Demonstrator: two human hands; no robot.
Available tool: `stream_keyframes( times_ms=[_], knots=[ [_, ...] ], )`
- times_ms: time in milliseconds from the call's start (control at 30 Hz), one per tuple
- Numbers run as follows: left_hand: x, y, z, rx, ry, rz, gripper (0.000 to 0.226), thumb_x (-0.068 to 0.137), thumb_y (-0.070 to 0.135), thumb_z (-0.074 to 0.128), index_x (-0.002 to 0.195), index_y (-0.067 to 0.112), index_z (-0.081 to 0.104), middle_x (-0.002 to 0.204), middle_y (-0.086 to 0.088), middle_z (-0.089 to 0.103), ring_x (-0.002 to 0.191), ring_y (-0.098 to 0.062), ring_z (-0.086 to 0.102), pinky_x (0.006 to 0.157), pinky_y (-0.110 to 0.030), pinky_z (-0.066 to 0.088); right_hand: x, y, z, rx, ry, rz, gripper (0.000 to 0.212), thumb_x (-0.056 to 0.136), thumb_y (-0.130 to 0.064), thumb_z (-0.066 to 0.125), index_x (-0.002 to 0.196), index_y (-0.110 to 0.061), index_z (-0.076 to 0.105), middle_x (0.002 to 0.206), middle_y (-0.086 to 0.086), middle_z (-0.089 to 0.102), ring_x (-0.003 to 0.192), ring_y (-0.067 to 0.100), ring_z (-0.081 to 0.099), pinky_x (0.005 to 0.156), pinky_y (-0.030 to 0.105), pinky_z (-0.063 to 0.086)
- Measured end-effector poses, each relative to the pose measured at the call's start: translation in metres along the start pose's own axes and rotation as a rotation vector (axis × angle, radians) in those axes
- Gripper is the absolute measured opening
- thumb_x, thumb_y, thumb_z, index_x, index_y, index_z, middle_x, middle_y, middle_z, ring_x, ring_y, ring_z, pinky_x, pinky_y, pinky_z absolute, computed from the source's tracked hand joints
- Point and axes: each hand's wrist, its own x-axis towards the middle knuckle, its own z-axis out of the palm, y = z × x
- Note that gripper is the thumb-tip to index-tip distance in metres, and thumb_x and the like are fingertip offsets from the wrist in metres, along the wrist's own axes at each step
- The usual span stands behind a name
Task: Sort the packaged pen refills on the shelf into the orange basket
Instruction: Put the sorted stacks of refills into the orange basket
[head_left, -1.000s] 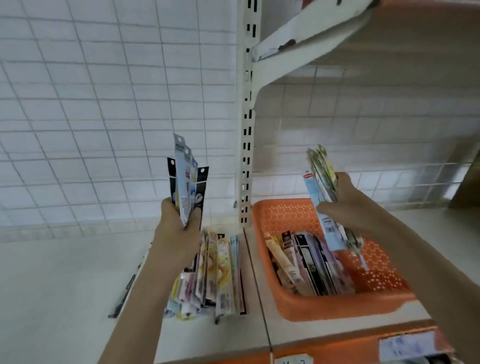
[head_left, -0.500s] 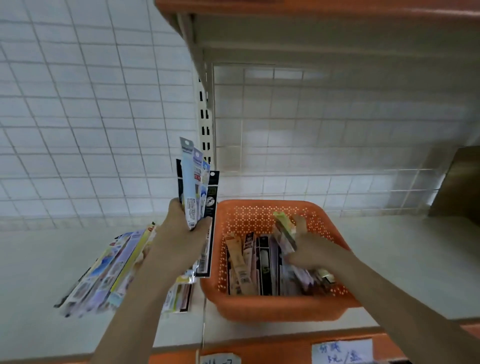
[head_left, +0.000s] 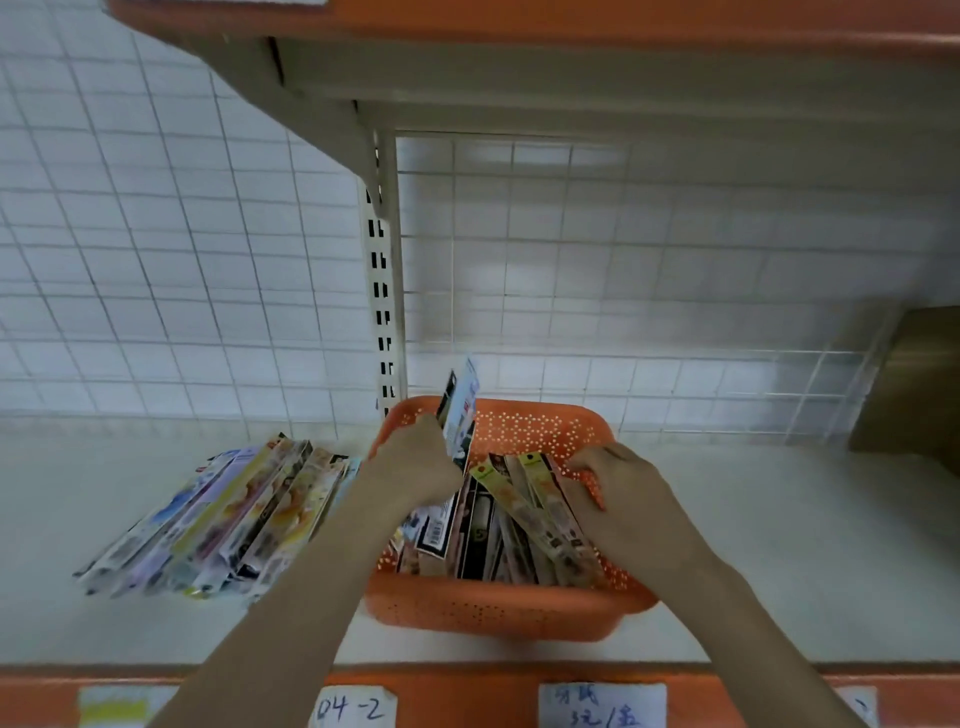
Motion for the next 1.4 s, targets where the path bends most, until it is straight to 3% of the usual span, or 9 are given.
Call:
stream_keyframes(
  times_ms=[233, 367, 433, 533, 600, 800, 900, 1100, 1400],
  knots=[
    [-0.007, 0.011, 0.027, 0.307, -0.180, -0.096, 0.035, 0.087, 0.033, 0.061, 0.105, 0.003, 0.059, 0.065, -0.001, 0.044, 0.066, -0.016, 0.054, 0.058, -0.022, 0.041, -0.008, 0.008, 0.001, 0.040, 0.052, -0.057, 0.015, 0.092, -0.019, 0.053, 0.099, -0.013, 0.064, 0.101, 0.001, 0.061, 0.086, 0.017, 0.059, 0.077, 0.029, 0.049],
    [-0.016, 0.012, 0.023, 0.322, -0.069, -0.030, 0.043, 0.087, 0.039, 0.060, 0.061, 0.013, 0.039, 0.058, 0.001, 0.036, 0.052, -0.012, 0.039, 0.047, -0.020, 0.032, -0.007, 0.009, 0.002, 0.048, 0.050, -0.059, 0.015, 0.092, -0.020, 0.052, 0.101, -0.015, 0.064, 0.101, -0.001, 0.061, 0.088, 0.015, 0.059, 0.078, 0.027, 0.050],
    [-0.022, 0.008, 0.016, 0.259, 0.059, 0.043, 0.037, 0.089, 0.037, 0.057, 0.065, 0.011, 0.043, 0.063, 0.000, 0.042, 0.058, -0.013, 0.045, 0.050, -0.022, 0.032, -0.006, 0.007, 0.001, 0.046, 0.032, -0.061, 0.015, 0.093, -0.022, 0.051, 0.101, -0.017, 0.063, 0.101, -0.002, 0.060, 0.087, 0.014, 0.059, 0.078, 0.026, 0.050],
    [-0.033, -0.006, 0.005, 0.162, 0.263, 0.169, 0.029, 0.092, 0.036, 0.051, 0.106, 0.012, 0.059, 0.101, -0.003, 0.059, 0.101, -0.022, 0.056, 0.079, -0.028, 0.043, -0.004, 0.000, 0.002, 0.074, -0.002, -0.050, 0.017, 0.093, -0.026, 0.051, 0.102, -0.020, 0.063, 0.101, -0.005, 0.060, 0.090, 0.012, 0.058, 0.080, 0.027, 0.050],
    [-0.042, -0.021, -0.001, 0.123, 0.393, 0.198, 0.038, 0.092, 0.037, 0.050, 0.124, 0.017, 0.054, 0.116, -0.003, 0.059, 0.110, -0.024, 0.054, 0.092, -0.033, 0.044, -0.001, -0.011, 0.004, 0.094, -0.032, -0.062, 0.016, 0.093, -0.028, 0.051, 0.102, -0.021, 0.062, 0.101, -0.006, 0.063, 0.093, 0.010, 0.059, 0.083, 0.029, 0.051],
    [-0.065, -0.092, -0.009, -0.056, 0.588, 0.123, 0.020, 0.089, 0.029, 0.055, 0.097, 0.015, 0.069, 0.092, -0.002, 0.071, 0.089, -0.023, 0.065, 0.070, -0.027, 0.045, 0.001, -0.061, 0.017, 0.144, -0.106, -0.107, 0.023, 0.096, -0.027, 0.049, 0.115, -0.021, 0.060, 0.108, -0.007, 0.065, 0.095, 0.008, 0.060, 0.088, 0.025, 0.050],
    [-0.076, -0.133, -0.016, -0.115, 0.611, 0.010, 0.013, 0.089, 0.016, 0.058, 0.087, 0.010, 0.069, 0.074, -0.002, 0.067, 0.073, -0.024, 0.064, 0.057, -0.020, 0.040, 0.002, -0.088, 0.029, 0.151, -0.105, -0.154, 0.020, 0.096, -0.030, 0.048, 0.111, -0.024, 0.060, 0.105, -0.011, 0.065, 0.086, 0.000, 0.056, 0.075, 0.009, 0.044],
    [-0.090, -0.215, -0.037, -0.149, 0.696, -0.228, 0.011, 0.088, 0.020, 0.059, 0.090, 0.014, 0.068, 0.067, 0.002, 0.060, 0.075, -0.030, 0.066, 0.068, -0.031, 0.046, 0.010, -0.152, 0.057, 0.193, -0.073, -0.197, 0.021, 0.097, -0.026, 0.047, 0.111, -0.020, 0.061, 0.102, -0.007, 0.066, 0.086, 0.007, 0.058, 0.075, 0.018, 0.045],
    [-0.089, -0.297, -0.066, -0.139, 0.709, -0.273, 0.014, 0.090, 0.022, 0.057, 0.093, 0.013, 0.067, 0.070, 0.002, 0.059, 0.064, -0.021, 0.055, 0.068, -0.026, 0.039, 0.030, -0.226, 0.127, 0.182, -0.171, -0.219, 0.017, 0.096, -0.023, 0.047, 0.103, -0.019, 0.062, 0.095, -0.004, 0.065, 0.083, 0.010, 0.058, 0.071, 0.023, 0.048]
  ],
)
